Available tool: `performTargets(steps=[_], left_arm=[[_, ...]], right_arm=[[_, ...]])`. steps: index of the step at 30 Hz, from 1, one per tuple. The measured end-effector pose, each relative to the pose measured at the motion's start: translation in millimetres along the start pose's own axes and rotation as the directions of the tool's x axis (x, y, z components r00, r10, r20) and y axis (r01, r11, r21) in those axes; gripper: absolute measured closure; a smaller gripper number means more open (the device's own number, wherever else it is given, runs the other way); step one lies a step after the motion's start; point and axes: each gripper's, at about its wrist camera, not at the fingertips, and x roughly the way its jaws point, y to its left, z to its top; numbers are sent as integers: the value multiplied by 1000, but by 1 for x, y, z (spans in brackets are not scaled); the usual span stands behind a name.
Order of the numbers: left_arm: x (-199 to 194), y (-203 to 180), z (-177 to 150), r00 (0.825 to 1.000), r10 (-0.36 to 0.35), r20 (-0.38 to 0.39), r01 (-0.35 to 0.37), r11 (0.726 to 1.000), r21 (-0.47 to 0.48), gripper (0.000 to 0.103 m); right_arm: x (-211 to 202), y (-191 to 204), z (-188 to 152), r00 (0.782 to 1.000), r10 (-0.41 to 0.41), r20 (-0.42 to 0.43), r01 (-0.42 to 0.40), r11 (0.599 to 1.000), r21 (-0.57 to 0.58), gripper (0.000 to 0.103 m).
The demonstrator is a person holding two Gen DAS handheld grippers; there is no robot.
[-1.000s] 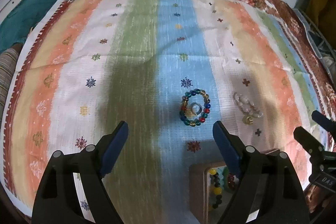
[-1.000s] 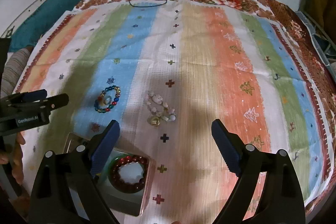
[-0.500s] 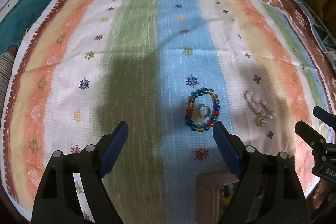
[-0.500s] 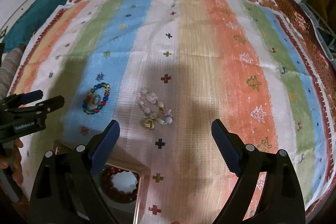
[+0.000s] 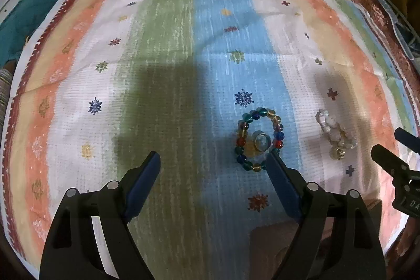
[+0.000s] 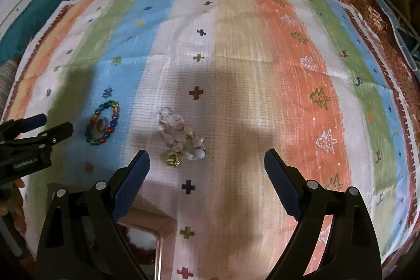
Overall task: Organize jewelry
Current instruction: 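Move both open tools toward the multicolour bracelet and white charm beads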
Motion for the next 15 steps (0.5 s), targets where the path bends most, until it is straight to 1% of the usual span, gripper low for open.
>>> performTargets(steps=[5, 7, 9, 15], left_arm=[[9, 1, 3, 1000, 6, -15, -6, 1000, -2, 21], [16, 6, 5, 999, -25, -41, 23, 999, -39, 21], [22, 10, 6, 998, -31, -55, 27, 998, -62, 21], [33, 9, 9, 998, -19, -65, 16, 999, -44, 21]], right_arm=[[13, -2, 3, 999, -30, -14, 30, 1000, -2, 14], [18, -4, 4, 999, -37, -22, 37, 999, -3, 14], [21, -5, 5, 999, -43, -26, 43, 999, 0, 14], [26, -6, 9, 999, -43, -26, 44, 999, 6, 14]])
